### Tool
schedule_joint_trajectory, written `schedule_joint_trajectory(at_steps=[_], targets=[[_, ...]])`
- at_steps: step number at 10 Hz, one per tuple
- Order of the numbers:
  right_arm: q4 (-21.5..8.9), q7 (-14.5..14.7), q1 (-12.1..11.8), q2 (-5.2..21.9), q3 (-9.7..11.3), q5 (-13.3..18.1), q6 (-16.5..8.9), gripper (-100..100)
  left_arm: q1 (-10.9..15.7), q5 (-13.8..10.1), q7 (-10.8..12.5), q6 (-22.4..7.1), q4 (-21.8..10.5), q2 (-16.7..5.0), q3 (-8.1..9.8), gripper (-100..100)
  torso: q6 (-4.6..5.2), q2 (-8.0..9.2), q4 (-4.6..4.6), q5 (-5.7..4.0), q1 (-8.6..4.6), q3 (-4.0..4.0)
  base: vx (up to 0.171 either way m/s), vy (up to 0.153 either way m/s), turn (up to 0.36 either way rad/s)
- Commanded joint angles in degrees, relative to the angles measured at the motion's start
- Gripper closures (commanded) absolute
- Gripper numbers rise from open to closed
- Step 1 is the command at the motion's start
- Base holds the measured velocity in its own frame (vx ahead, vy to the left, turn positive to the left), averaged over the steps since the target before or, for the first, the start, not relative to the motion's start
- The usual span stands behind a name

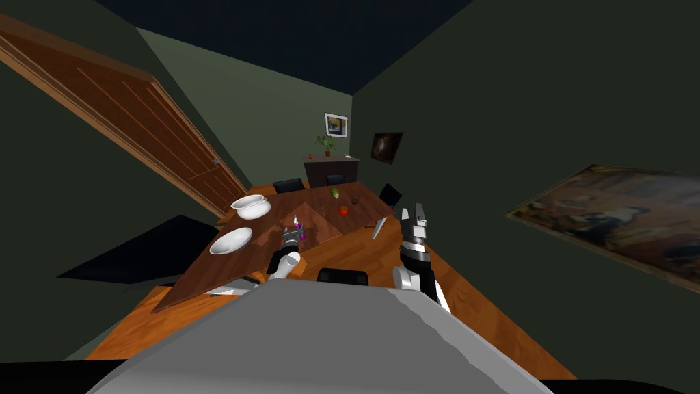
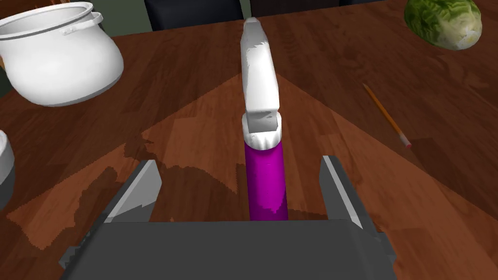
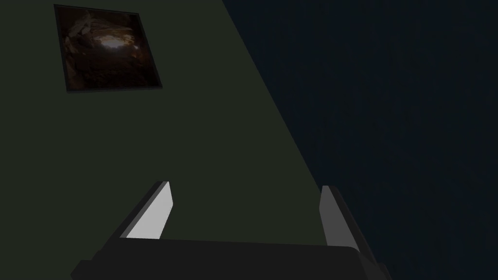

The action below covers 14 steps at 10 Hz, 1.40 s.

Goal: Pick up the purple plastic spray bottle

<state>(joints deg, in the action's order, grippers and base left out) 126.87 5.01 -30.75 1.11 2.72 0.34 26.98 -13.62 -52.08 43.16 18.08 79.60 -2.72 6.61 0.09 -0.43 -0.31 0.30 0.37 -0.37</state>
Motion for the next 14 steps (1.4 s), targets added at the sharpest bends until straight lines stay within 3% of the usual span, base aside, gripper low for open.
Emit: schedule_joint_trajectory(at_steps=[1,3,4,5,6,7,8,9,10,11,12,13,14], targets=[[0.0,0.0,0.0,0.0,0.0,0.0,0.0,0,-0.2,0.1,0.4,0.3,-0.9,2.9,-0.14,-100,0.00,0.00,0.00,0.00,0.00,0.00,-0.004,0.024,0.083],[0.0,0.0,0.0,0.0,0.0,0.0,0.0,0,-0.2,0.1,0.6,0.4,-1.4,5.4,-0.09,-100,0.01,0.02,0.01,0.00,0.00,0.02,-0.003,0.019,0.039],[0.0,0.0,0.0,0.0,0.0,0.0,0.0,0,-0.1,0.0,0.7,0.1,-1.4,4.2,0.01,-100,0.01,0.03,0.01,0.00,0.00,0.02,-0.002,0.007,-0.001],[0.0,0.0,0.0,0.0,0.0,0.0,0.0,0,-0.1,0.0,0.8,0.2,-1.4,4.3,-0.04,0,0.01,0.03,0.01,-0.01,-0.02,0.02,0.000,0.000,0.000],[0.0,0.0,0.0,0.0,0.0,0.0,0.0,0,0.8,0.4,3.7,0.8,-4.3,1.4,0.07,-100,0.01,0.02,0.01,-0.02,-0.04,0.02,-0.023,-0.063,-0.120],[0.0,0.0,0.0,0.0,0.0,0.0,0.0,0,0.8,0.4,4.8,0.8,-4.5,1.1,0.07,-100,0.03,0.09,0.02,-0.05,-0.22,0.05,-0.019,-0.079,-0.075],[0.0,0.0,0.0,0.0,0.0,0.0,0.0,0,1.8,0.8,6.4,1.5,-6.8,-1.2,0.16,-100,0.02,0.09,0.03,-0.07,-0.30,0.06,-0.010,-0.115,-0.160],[0.0,0.0,0.0,0.0,0.0,0.0,0.0,0,1.8,0.8,8.1,1.5,-7.6,-2.2,0.16,-100,0.04,0.07,0.02,-0.09,-0.43,0.04,-0.014,-0.097,-0.053],[0.0,0.0,0.0,0.0,0.0,0.0,0.0,0,1.8,0.8,8.8,1.5,-7.6,-2.2,0.16,-100,0.01,0.08,0.02,-0.10,-0.39,0.05,-0.015,-0.038,0.028],[0.0,0.0,0.0,0.0,0.0,0.0,0.0,0,2.7,1.2,10.8,2.1,-10.5,-4.7,0.26,-100,0.00,0.09,0.02,-0.06,-0.22,0.05,-0.011,-0.068,-0.146],[0.0,0.0,0.0,0.0,0.0,0.0,0.0,0,2.7,1.2,12.5,2.1,-10.8,-5.4,0.26,-100,0.04,0.08,0.02,-0.06,-0.27,0.05,-0.016,-0.066,-0.069],[0.0,0.0,0.0,0.0,0.0,0.0,0.0,0,2.7,1.2,12.7,2.1,-10.8,-5.4,0.26,-100,0.01,0.09,0.03,-0.07,-0.27,0.06,-0.012,-0.030,0.020],[0.0,0.0,0.0,0.0,0.0,0.0,0.0,0,3.6,1.6,15.0,2.7,-13.6,-8.0,0.36,-100,0.00,0.09,0.03,-0.05,-0.17,0.05,-0.026,-0.071,-0.141]])
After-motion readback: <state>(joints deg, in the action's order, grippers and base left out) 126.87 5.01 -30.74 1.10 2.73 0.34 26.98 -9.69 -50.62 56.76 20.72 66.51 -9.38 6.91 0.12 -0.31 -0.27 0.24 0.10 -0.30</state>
